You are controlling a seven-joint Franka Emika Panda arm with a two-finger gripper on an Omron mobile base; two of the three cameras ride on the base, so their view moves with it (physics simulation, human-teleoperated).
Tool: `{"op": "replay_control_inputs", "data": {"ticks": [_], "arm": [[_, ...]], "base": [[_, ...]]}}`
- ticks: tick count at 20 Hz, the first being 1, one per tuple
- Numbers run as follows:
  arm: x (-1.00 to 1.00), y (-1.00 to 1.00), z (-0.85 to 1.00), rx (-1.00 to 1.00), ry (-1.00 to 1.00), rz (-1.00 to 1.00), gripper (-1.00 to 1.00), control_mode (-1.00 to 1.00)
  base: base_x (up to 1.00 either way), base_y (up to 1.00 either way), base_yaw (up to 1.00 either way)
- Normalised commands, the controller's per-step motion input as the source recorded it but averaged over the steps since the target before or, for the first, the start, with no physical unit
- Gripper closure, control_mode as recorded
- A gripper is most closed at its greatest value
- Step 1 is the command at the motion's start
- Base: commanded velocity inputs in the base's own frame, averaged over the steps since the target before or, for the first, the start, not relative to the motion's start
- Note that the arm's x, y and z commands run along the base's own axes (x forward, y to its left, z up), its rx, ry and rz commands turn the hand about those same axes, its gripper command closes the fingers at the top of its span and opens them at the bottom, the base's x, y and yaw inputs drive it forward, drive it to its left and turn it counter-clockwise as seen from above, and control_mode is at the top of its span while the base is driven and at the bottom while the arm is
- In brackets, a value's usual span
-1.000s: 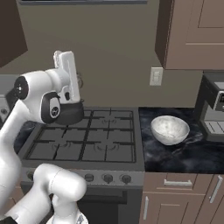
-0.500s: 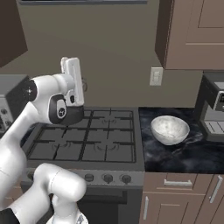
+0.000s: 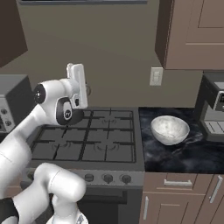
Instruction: Open the cabinet and move the ladle to the pot. Then close the cabinet.
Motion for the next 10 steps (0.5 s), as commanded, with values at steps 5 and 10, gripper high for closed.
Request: {"op": "replay_control_inputs", "data": {"ticks": [5, 10], "arm": [[0.35, 0.0, -0.16, 0.0, 0.03, 0.0, 1.0, -1.0], [0.34, 0.0, -0.13, 0.0, 0.05, 0.0, 1.0, -1.0]], "base": [[0.0, 0.0, 0.0], [0.0, 0.0, 0.0]]}}
